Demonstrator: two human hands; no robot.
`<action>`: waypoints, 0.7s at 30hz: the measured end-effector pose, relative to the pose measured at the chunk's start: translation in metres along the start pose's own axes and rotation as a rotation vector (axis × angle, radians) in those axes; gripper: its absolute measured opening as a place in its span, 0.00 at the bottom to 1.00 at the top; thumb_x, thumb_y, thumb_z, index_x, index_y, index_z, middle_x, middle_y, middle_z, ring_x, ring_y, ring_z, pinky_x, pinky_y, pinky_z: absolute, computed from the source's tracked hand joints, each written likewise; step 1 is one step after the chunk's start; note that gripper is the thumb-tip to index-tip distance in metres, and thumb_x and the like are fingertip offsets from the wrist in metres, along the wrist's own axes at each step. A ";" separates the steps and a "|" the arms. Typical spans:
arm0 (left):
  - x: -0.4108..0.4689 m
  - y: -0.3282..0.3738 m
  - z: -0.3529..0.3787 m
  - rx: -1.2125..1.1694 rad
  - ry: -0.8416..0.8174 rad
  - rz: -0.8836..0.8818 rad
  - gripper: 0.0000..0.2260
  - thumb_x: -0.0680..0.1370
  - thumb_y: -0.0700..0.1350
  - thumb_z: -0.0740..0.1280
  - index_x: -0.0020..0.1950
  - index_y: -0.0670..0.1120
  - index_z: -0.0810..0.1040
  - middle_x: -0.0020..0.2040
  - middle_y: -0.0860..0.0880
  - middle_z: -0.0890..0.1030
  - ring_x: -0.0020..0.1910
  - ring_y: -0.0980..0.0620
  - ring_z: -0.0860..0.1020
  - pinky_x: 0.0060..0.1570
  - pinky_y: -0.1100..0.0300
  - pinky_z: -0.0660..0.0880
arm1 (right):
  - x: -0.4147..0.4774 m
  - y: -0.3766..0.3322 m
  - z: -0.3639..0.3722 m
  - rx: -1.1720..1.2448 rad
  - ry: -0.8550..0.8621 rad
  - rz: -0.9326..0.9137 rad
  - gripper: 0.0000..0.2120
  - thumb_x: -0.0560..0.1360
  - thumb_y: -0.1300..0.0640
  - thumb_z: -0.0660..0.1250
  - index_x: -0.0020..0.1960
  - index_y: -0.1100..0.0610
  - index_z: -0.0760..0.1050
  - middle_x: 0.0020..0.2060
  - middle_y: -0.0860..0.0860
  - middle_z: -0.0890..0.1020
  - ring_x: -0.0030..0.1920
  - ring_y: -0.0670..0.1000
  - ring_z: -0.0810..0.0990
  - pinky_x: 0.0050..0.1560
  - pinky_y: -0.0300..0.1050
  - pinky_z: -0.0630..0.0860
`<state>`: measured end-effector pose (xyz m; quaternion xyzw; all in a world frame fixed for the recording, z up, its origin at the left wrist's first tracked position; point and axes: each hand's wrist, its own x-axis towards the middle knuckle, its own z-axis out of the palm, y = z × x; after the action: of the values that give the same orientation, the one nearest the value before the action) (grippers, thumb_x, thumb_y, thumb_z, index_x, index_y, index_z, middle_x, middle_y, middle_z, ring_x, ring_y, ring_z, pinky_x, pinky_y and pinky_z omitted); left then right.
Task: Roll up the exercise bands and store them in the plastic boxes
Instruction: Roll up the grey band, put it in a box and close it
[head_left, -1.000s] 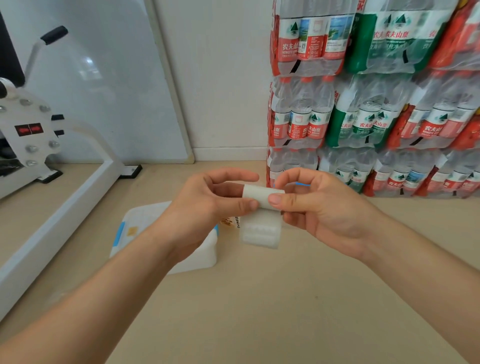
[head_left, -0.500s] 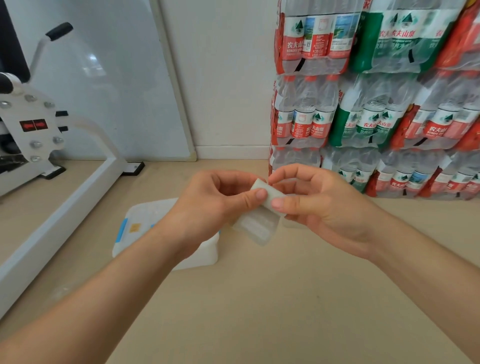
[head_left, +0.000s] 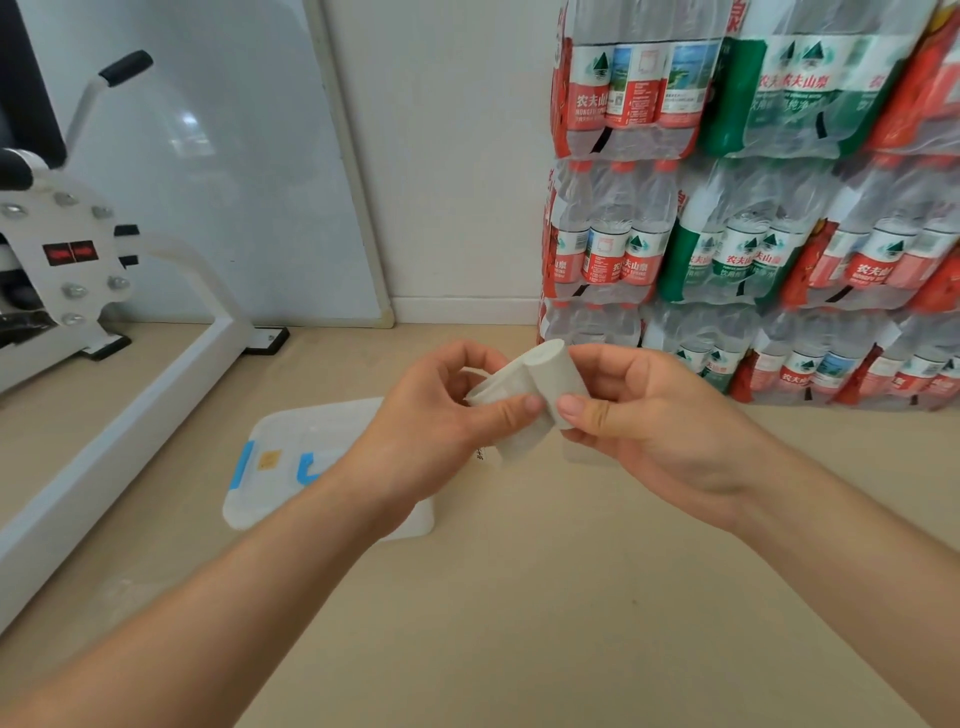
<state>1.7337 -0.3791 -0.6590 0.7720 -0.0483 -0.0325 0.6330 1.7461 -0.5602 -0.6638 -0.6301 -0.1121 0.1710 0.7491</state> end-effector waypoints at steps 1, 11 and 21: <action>0.001 -0.001 0.000 -0.025 0.024 -0.005 0.14 0.68 0.45 0.76 0.49 0.42 0.77 0.47 0.35 0.82 0.46 0.31 0.80 0.52 0.36 0.74 | 0.000 0.001 0.000 0.008 0.015 0.004 0.16 0.71 0.68 0.67 0.58 0.60 0.77 0.47 0.53 0.84 0.46 0.47 0.81 0.45 0.37 0.77; 0.000 -0.001 0.003 0.006 0.082 0.082 0.10 0.71 0.39 0.74 0.48 0.45 0.76 0.36 0.37 0.83 0.33 0.43 0.81 0.34 0.55 0.80 | 0.002 0.007 0.009 -0.053 0.158 0.031 0.15 0.69 0.69 0.70 0.54 0.59 0.77 0.42 0.52 0.83 0.37 0.44 0.79 0.40 0.40 0.71; -0.002 0.004 -0.004 0.014 -0.139 0.152 0.14 0.69 0.39 0.74 0.52 0.51 0.80 0.41 0.38 0.83 0.39 0.41 0.82 0.43 0.52 0.81 | 0.000 0.001 0.012 -0.006 0.153 0.034 0.18 0.68 0.72 0.71 0.49 0.54 0.71 0.41 0.58 0.79 0.41 0.54 0.80 0.48 0.51 0.77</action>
<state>1.7324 -0.3756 -0.6537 0.7663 -0.1506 -0.0377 0.6234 1.7414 -0.5495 -0.6624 -0.6454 -0.0443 0.1351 0.7505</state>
